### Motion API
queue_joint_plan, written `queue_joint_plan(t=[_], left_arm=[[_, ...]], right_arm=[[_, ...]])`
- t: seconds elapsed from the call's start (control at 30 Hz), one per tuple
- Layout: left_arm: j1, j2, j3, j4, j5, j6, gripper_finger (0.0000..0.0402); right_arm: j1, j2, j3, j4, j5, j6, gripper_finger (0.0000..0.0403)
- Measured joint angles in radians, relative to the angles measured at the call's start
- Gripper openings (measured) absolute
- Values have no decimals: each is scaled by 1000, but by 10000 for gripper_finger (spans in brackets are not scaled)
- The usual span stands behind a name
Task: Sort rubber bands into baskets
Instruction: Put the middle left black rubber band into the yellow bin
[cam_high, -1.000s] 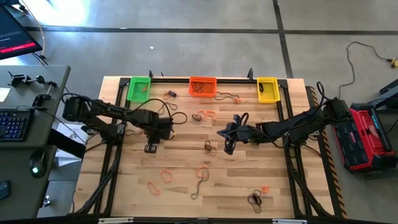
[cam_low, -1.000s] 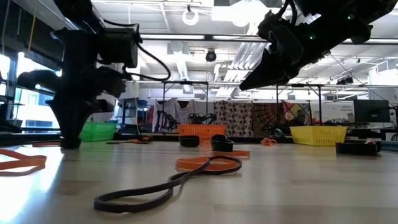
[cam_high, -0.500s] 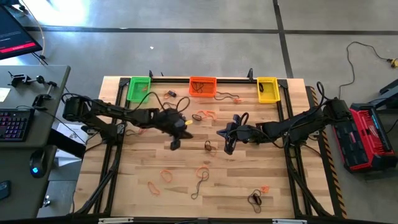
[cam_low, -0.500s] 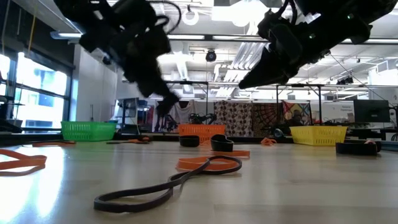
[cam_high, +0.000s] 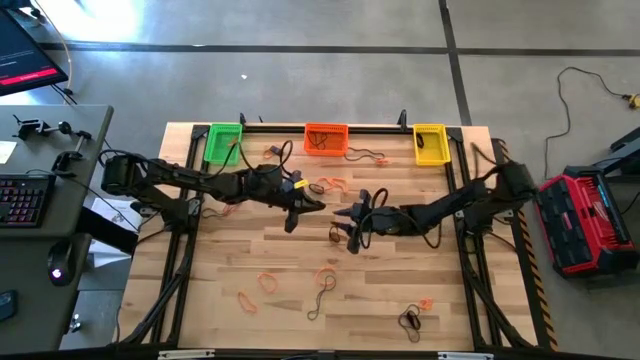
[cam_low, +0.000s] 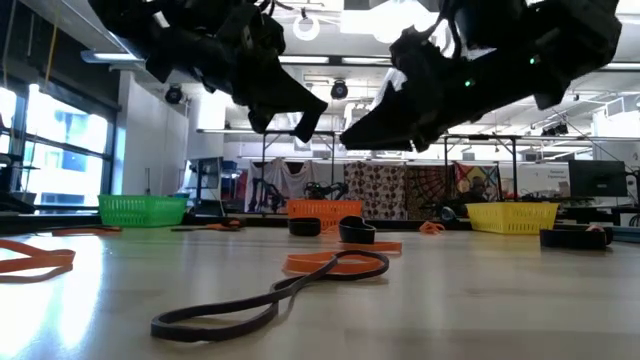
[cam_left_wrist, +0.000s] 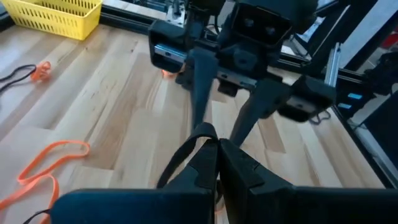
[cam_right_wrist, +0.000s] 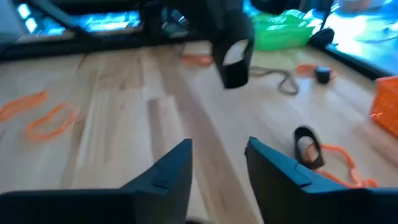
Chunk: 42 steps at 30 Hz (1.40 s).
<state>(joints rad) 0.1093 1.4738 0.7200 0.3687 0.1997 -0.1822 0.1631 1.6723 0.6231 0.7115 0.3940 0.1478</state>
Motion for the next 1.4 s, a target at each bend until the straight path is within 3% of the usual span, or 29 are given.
queue_joint_plan(t=[0.27, 0.7, 0.87, 1.03, 1.2, 1.4], left_arm=[[0, 0, 0, 12, 0, 0, 3], [-36, 4, 0, 104, -1, -22, 3], [-60, 32, 0, 177, 0, -20, 3], [-60, 68, -1, 223, -1, -23, 3], [-60, 85, -1, 236, 0, -8, 3], [-60, 84, -1, 274, 0, -7, 3]], right_arm=[[0, 98, 4, 243, 46, -70, 196], [0, 104, 4, 371, 0, -216, 197], [-16, 104, 5, 390, -79, -204, 197], [-20, 104, 5, 393, -84, -201, 197], [-19, 104, 5, 397, -87, -197, 168], [-19, 104, 5, 397, -87, -182, 84]])
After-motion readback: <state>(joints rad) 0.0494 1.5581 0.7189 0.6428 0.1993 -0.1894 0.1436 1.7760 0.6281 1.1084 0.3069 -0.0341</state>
